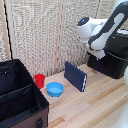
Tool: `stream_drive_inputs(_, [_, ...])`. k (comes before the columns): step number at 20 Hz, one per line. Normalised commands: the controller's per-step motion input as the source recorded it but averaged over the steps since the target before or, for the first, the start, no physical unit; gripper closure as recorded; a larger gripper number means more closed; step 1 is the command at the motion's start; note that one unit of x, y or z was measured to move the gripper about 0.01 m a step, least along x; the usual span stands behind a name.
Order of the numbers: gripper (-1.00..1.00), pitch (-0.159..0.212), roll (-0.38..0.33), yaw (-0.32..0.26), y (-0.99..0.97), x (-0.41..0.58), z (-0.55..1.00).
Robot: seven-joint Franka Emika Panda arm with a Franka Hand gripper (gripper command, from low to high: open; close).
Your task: Gently grip the air fryer handle with your gripper and kindly pull it open by sliding your gripper away from the base. Gradually bring your gripper in line with the blue bowl and gently capture it, without tightening your grip too much. Securely place the blue bowl inside the opened air fryer with a steady position. Liberate your robot's gripper, and withdraw your gripper from the proximity of the air fryer.
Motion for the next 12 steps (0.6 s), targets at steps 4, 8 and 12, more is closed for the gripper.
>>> stream_drive_inputs(4, [-1.00, -0.037, -0.161, 0.159, -0.59, -0.032, -0.32])
stream_drive_inputs(8, [-1.00, -0.005, -0.151, 0.167, -0.54, -0.114, -0.35])
stream_drive_inputs(12, [-1.00, 0.004, -0.114, 0.201, -0.45, -0.180, -0.28])
